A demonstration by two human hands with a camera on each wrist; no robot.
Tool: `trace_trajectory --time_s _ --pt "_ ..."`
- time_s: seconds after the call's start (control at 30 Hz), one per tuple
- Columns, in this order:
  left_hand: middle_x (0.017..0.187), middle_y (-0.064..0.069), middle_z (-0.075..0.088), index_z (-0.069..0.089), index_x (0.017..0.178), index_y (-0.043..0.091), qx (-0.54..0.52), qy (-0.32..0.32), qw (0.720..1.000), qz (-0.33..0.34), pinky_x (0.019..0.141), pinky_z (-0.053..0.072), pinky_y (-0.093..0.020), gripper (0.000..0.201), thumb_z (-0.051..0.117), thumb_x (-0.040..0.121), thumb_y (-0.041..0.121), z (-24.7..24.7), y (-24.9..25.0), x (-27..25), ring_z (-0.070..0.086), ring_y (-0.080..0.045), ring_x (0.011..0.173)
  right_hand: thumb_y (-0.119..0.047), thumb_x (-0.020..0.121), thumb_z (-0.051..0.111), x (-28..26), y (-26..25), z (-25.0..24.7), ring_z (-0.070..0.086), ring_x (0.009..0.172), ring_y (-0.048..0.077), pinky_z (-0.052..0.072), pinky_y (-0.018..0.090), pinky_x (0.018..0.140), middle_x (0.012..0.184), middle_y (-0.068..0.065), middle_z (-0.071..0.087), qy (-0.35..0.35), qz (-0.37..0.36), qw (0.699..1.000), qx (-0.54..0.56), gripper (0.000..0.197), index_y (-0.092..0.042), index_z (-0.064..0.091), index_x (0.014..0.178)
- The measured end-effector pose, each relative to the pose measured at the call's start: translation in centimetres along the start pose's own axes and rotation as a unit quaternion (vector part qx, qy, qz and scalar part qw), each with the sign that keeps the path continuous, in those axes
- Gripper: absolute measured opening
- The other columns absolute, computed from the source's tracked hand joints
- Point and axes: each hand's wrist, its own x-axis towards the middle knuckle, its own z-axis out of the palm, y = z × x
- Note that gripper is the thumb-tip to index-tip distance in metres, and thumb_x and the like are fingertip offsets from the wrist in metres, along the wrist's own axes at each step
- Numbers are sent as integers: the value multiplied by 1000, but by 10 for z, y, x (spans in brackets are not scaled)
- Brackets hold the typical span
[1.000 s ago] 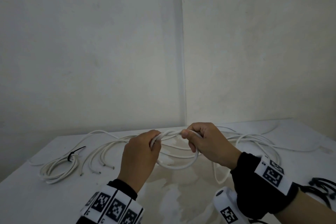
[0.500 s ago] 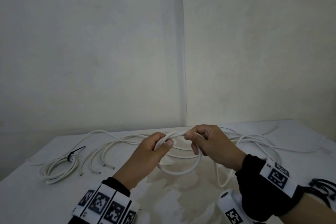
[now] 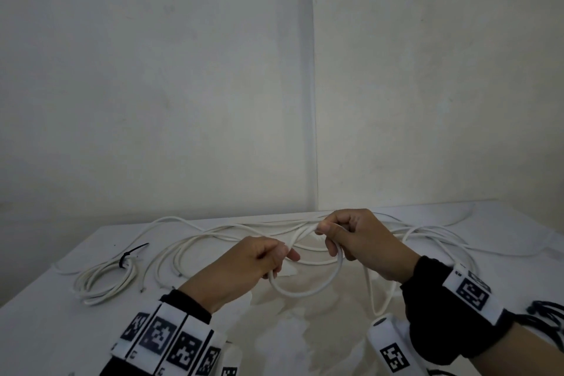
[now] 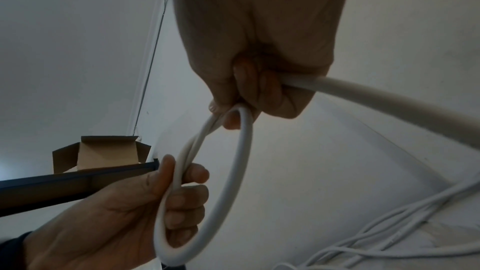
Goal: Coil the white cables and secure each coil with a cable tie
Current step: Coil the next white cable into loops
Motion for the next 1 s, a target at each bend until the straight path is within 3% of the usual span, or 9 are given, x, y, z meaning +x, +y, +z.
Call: trace_trajectory --time_s 0.1,0.23,0.37,0.47,0.57,0.73,0.87,1.0 --pt "60 9 47 65 78 16 -69 -3 997 -18 61 39 -13 41 33 97 32 5 2 0 46 0 55 -18 91 55 3 -1 2 36 38 4 32 15 42 49 -3 56 6 5 1000 10 21 -11 66 76" --pt "65 0 53 55 77 8 -180 2 983 -36 59 44 -18 36 31 99 21 14 3 1 53 -5 55 -20 91 55 5 -1 3 36 40 7 31 16 43 49 -4 56 13 4 1000 2 20 -13 67 76" --pt "56 7 52 58 93 9 -175 20 984 -42 65 42 -26 30 29 100 17 16 2 4 49 -7 53 -20 91 56 5 -1 3 37 39 2 32 11 44 49 -1 54 9 0 1000 -8 25 1 66 82" --pt "54 4 47 61 86 5 -198 25 978 -53 61 43 -24 37 29 100 18 16 7 7 45 -10 52 -17 90 57 6 -4 1 38 38 2 31 8 43 50 0 53 -8 -12 1000 -23 23 4 65 83" --pt "56 7 44 59 83 10 -164 15 986 -21 57 41 -18 36 31 99 25 16 5 8 42 -6 52 -15 90 57 9 -10 -2 40 38 1 31 7 43 53 3 53 -18 -23 999 -34 20 1 65 80" --pt "57 15 56 58 82 16 -63 -10 998 11 56 35 -8 25 39 97 23 12 -3 8 43 3 53 -13 90 56 7 -10 -3 42 40 -2 32 7 44 58 3 55 -44 -23 998 -38 18 -8 62 74" --pt "54 14 53 57 81 17 -53 2 999 13 57 35 -10 29 42 94 37 16 -8 7 42 2 53 -15 91 56 7 -5 1 38 36 0 29 7 41 51 1 52 -39 -9 999 -33 20 -8 63 73" --pt "49 14 43 51 78 13 -109 24 994 -11 61 37 -18 32 32 99 27 20 -5 9 40 -2 51 -19 90 58 11 -2 3 34 36 1 28 9 42 44 -5 50 -13 -6 1000 -22 23 1 66 81"
